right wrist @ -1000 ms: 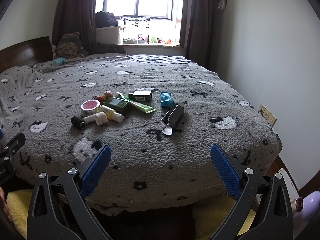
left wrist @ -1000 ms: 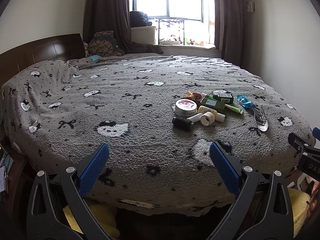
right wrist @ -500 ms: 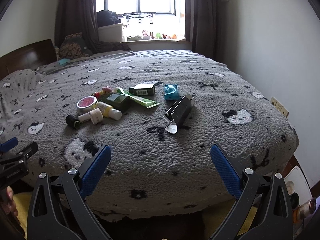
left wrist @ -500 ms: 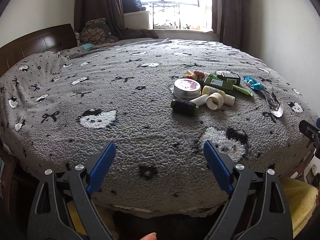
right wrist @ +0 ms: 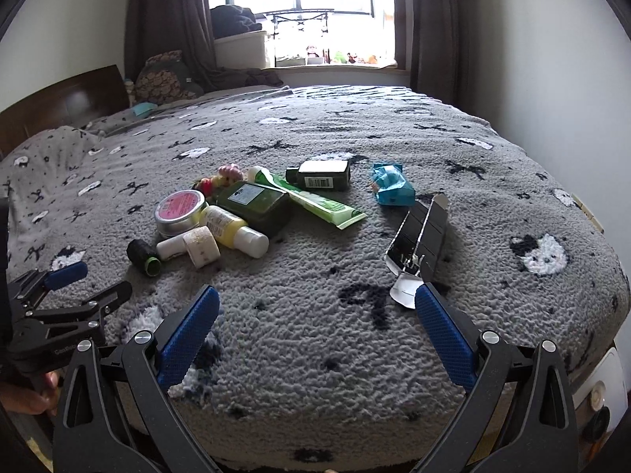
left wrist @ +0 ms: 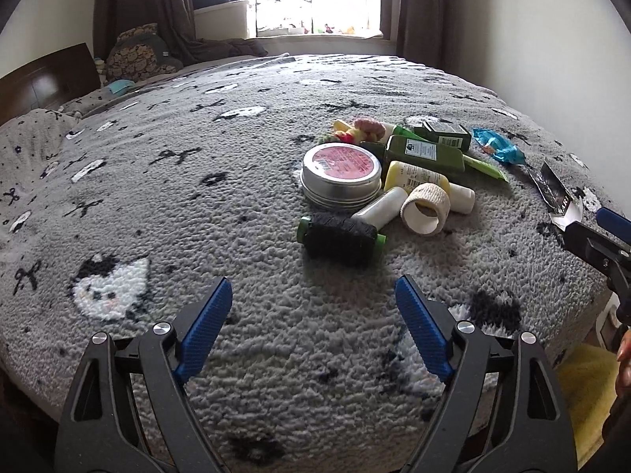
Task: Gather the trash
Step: 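Grasp the black roll with the left tool while the right tool grasps the white tape roll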
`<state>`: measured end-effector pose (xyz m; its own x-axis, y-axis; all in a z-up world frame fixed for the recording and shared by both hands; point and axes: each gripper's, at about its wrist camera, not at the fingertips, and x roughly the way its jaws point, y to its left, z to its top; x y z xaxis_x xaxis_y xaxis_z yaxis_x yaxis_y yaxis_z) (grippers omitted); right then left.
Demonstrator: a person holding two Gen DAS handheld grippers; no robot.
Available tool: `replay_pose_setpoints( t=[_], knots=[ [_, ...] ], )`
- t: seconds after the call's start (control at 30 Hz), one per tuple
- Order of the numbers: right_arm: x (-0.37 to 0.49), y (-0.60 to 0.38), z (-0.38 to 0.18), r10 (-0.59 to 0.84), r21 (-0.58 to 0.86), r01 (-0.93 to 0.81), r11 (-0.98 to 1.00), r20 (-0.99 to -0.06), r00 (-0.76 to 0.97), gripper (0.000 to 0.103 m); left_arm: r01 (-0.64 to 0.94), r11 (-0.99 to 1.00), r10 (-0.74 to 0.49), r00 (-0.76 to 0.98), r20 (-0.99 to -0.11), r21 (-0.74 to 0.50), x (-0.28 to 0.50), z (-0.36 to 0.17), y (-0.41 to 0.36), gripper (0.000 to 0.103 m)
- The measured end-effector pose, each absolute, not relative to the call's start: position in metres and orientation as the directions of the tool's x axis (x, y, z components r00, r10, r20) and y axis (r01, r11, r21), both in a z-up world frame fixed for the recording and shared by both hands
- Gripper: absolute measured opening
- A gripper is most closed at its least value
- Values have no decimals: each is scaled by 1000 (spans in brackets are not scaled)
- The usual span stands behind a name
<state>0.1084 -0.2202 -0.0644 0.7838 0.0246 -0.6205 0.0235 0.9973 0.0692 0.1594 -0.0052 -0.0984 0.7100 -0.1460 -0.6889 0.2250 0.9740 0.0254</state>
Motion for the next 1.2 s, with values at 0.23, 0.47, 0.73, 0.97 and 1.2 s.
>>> replay_pose_setpoints(
  t=[0.23,0.47,0.73,0.97,1.2],
  knots=[
    [128,-220,-71,19,70,33,997,-641,767,98,291,955,-172,700,-693,57,184,-108,-15,80],
    [140,-208,-80,79,80,-36,996,-652,754,83,319,948,-221,681,-698,12,197,-114,-14,52],
    [163,-170,-91,205,124,-165,978,-665,718,62,267,964,-202,698,-687,-13,185,-103,11,52],
    [182,-148,-96,265,150,-223,963,-665,698,61,230,972,-192,708,-679,-35,184,-98,31,52],
    [194,-140,-104,290,157,-254,954,-689,665,39,225,973,-197,715,-671,-45,183,-92,36,52]
  ],
)
